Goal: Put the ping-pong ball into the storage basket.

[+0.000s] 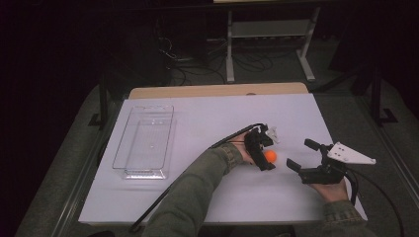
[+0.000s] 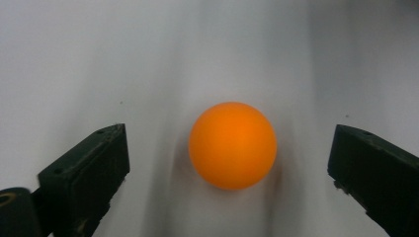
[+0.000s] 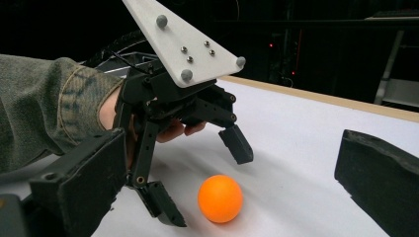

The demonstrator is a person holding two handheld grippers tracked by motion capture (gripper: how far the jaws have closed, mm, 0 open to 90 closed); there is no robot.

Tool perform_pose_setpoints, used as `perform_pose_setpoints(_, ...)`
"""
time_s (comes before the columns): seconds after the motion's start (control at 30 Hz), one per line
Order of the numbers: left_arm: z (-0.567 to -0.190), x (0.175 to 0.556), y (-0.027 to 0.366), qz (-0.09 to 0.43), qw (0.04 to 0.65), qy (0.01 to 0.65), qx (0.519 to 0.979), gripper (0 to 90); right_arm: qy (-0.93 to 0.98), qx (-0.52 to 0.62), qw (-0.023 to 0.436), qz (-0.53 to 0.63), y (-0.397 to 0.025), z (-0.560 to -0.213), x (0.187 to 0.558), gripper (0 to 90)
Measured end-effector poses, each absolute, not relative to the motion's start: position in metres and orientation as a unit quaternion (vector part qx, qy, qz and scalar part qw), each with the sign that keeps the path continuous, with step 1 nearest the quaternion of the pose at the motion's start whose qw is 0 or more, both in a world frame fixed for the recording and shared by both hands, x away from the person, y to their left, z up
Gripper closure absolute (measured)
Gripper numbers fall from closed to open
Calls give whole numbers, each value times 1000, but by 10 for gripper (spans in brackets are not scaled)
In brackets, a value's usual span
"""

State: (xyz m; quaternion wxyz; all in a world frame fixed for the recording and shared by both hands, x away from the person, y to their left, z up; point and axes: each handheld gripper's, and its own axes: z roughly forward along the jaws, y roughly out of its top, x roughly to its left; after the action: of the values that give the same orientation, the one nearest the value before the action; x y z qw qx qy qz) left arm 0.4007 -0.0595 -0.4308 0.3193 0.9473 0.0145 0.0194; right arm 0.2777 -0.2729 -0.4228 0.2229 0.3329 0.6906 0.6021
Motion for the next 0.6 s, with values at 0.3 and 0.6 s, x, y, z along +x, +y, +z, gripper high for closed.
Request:
perform_pose_setpoints(0.3, -432, 402, -59, 21, 320, 19, 947, 163, 688, 335, 222, 604, -273, -422, 277, 0)
perform_pose_setpoints(0.6, -433, 402, -58, 21, 327, 18, 945, 336, 689, 334, 223, 604, -273, -422, 277, 0)
